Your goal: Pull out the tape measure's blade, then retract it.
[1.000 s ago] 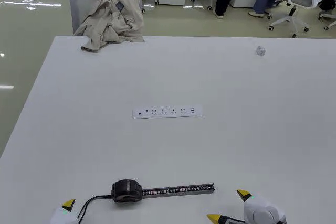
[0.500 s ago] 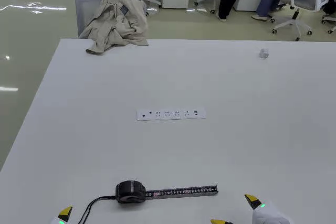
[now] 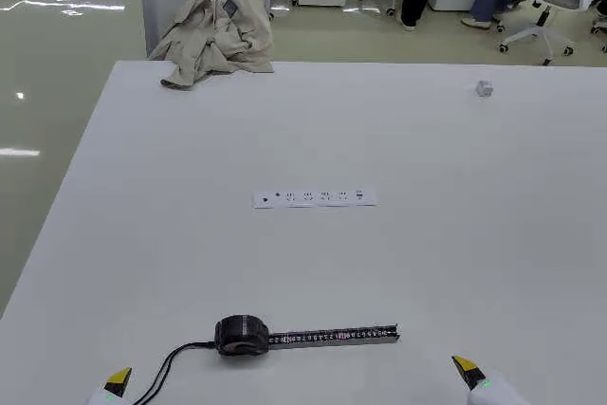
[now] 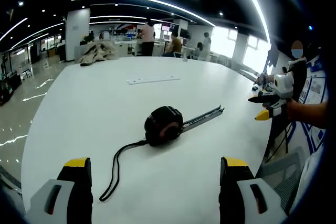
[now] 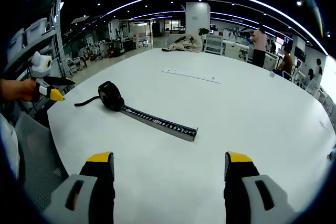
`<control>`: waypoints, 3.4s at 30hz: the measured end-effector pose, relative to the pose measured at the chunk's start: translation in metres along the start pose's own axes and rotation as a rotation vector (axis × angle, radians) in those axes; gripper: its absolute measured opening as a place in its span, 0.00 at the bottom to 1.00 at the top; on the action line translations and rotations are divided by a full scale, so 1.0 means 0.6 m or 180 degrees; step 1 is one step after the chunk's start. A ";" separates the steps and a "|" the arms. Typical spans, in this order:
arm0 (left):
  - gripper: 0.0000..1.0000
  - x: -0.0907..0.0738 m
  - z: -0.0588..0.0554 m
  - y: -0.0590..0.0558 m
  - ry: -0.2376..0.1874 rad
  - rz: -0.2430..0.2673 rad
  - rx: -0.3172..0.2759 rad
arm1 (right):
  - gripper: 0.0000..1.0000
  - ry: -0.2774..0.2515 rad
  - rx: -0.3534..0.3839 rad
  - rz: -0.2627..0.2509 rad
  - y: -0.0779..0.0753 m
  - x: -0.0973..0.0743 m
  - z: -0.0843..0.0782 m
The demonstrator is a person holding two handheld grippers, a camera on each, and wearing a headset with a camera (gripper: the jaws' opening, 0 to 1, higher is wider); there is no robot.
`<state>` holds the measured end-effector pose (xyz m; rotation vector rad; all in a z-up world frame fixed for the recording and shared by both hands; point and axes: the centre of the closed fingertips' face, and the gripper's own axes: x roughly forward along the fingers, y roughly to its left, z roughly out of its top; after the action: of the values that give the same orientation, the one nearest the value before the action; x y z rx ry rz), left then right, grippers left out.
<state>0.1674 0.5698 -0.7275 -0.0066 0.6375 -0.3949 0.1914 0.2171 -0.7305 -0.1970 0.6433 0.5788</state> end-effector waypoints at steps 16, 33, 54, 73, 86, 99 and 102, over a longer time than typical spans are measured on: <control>1.00 -0.038 -0.031 0.003 0.0157 0.0087 -0.0064 | 0.94 0.0060 -0.0036 0.0053 0.025 -0.034 -0.003; 1.00 -0.076 -0.049 -0.034 0.0315 0.0171 -0.0335 | 0.95 0.0038 -0.0010 0.0038 0.041 -0.065 -0.001; 1.00 -0.081 -0.029 -0.055 0.0276 0.0331 -0.0315 | 0.96 0.0050 -0.0007 0.0083 0.058 -0.066 0.000; 1.00 -0.074 -0.023 -0.053 0.0254 0.0452 -0.0339 | 0.95 0.0181 -0.0064 0.0128 0.052 -0.072 -0.019; 1.00 -0.049 -0.009 -0.058 0.0209 0.0524 -0.0381 | 0.95 0.0240 -0.0225 0.0188 0.044 -0.055 -0.015; 0.98 0.016 0.026 -0.080 0.0239 0.0428 -0.0274 | 0.94 0.0414 -0.0389 0.0334 0.027 -0.026 -0.034; 0.99 0.030 0.034 -0.083 0.0224 0.0435 -0.0306 | 0.94 0.0439 -0.0430 0.0367 0.024 -0.021 -0.034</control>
<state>0.1746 0.5152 -0.7151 -0.0407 0.7217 -0.2332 0.1648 0.2165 -0.7388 -0.3300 0.7533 0.7250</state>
